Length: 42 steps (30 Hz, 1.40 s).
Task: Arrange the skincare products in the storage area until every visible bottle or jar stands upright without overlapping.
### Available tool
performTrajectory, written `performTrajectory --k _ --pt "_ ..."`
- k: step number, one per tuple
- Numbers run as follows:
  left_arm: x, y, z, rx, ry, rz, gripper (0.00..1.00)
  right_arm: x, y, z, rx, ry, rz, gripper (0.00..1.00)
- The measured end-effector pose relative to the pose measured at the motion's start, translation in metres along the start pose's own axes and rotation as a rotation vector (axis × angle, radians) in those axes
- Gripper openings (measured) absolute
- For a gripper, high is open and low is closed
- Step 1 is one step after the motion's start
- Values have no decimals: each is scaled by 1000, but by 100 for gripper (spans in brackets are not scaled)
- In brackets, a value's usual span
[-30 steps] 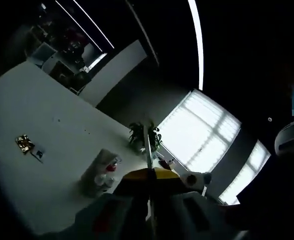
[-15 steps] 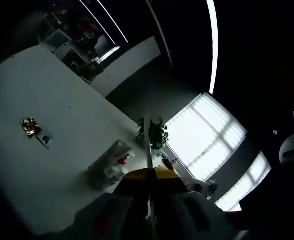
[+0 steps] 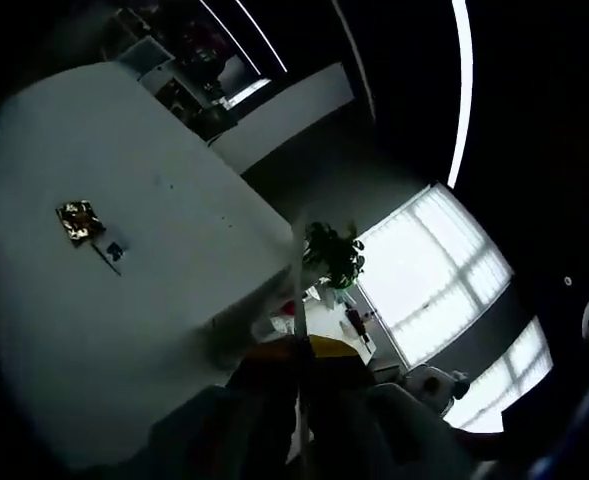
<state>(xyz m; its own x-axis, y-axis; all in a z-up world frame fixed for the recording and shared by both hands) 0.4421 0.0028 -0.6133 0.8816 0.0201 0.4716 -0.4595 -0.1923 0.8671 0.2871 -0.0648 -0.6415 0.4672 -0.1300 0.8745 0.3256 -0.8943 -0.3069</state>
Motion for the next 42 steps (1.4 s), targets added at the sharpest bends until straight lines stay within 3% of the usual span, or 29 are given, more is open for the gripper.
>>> performTrajectory --k 12,21,31,42 --pt "-1 -33 16 29 -5 -46 2 -6 4 1 -12 -23 27 98" --pt "-5 -61 32 69 -40 -76 2 -11 3 3 -1 -47 46 97" --pt "-12 -93 50 144 -74 -117 2 -12 3 2 0 -47 64 94" --pt "-20 -102 62 180 -75 -140 2 -13 3 3 4 -57 70 94"
Point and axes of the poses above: the point that each gripper's makers call its tool centre point, and the gripper's own axes: z roughly forward along the fingers, y roughly to its right, x roughly out of its top, the point moved 3 cm from there along -z, roughly backward along the fingers, and after that the axes turned 5 degrees about -z, right-handed, at the moved point
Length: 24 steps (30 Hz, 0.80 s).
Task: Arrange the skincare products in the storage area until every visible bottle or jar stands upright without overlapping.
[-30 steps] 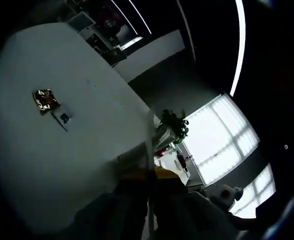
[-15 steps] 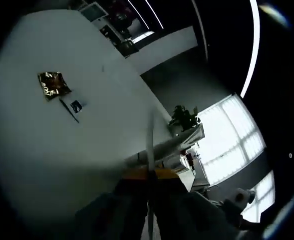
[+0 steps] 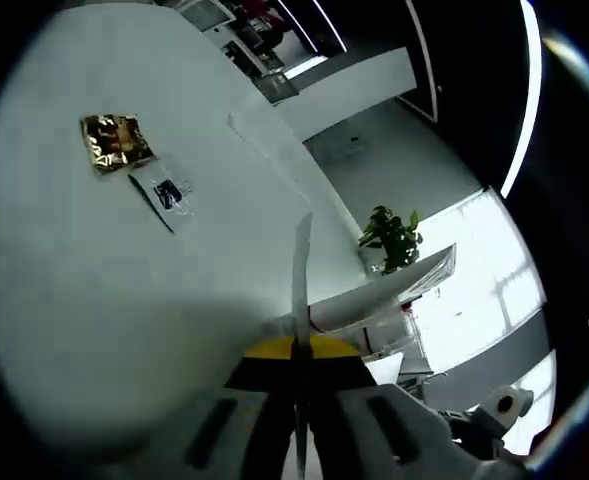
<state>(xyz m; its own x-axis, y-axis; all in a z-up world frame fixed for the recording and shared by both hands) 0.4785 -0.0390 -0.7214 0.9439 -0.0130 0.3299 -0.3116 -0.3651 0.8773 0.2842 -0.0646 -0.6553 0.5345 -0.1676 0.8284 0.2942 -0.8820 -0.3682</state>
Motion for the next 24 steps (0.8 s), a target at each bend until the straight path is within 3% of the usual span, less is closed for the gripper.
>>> performTrajectory --k 19,24 --pt "-3 -11 10 62 -17 -1 1 -4 -1 2 8 -23 5 92" --pt "1 -10 10 82 2 7 0 -5 -1 2 8 -28 6 91"
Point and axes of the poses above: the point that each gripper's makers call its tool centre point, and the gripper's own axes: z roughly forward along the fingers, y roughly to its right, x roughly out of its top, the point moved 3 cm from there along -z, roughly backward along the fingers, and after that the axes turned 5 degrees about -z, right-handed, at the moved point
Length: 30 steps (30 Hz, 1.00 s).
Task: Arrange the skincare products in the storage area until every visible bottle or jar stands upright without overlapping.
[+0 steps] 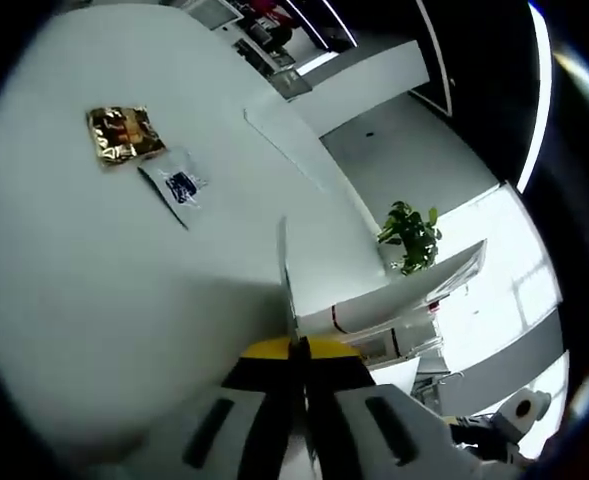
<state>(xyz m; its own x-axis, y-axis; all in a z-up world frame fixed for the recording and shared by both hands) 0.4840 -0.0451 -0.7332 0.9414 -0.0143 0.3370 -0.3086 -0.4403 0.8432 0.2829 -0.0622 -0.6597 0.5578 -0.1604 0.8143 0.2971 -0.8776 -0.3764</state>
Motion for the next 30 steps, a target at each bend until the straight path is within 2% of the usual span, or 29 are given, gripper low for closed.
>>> performTrajectory --k 7,11,18,30 --pt "1 0 2 20 2 12 5 -1 0 0 2 -4 0 91" --pt "0 -3 0 60 10 16 10 -1 0 0 4 -7 0 91" --pt "-4 -4 -1 118 21 53 20 -2 -1 0 9 -12 3 90" --pt "-4 -7 -3 176 12 145 42 -2 -1 0 9 -14 6 89"
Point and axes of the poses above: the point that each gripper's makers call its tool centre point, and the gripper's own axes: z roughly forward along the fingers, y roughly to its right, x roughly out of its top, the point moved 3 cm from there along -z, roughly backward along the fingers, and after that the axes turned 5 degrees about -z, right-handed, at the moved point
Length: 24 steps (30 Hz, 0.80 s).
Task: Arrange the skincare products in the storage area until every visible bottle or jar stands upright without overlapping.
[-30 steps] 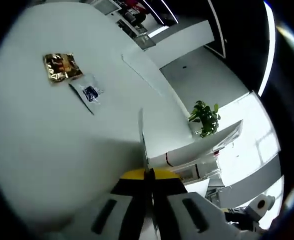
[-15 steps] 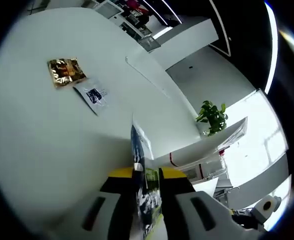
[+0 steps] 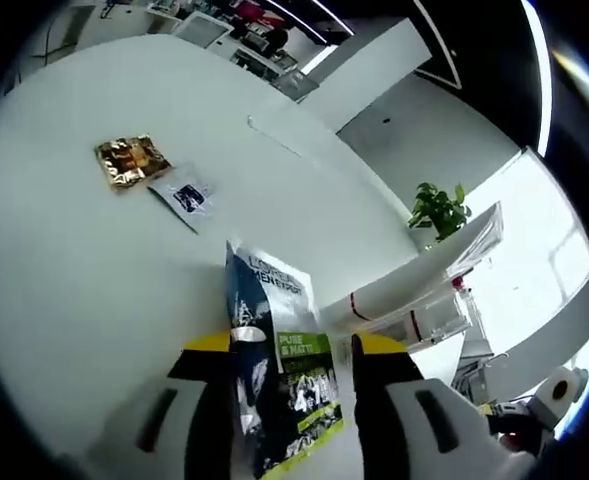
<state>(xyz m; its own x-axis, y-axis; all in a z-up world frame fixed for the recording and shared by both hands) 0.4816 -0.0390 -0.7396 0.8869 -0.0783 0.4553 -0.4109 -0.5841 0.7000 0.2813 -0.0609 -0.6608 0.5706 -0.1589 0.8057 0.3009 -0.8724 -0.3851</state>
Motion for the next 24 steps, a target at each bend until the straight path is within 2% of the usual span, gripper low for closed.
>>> performTrajectory --k 11,24 --pt "2 -3 -2 32 9 29 54 -1 0 0 1 -7 0 88" --pt "6 -3 -8 37 20 36 56 -1 -1 0 3 -12 -5 88"
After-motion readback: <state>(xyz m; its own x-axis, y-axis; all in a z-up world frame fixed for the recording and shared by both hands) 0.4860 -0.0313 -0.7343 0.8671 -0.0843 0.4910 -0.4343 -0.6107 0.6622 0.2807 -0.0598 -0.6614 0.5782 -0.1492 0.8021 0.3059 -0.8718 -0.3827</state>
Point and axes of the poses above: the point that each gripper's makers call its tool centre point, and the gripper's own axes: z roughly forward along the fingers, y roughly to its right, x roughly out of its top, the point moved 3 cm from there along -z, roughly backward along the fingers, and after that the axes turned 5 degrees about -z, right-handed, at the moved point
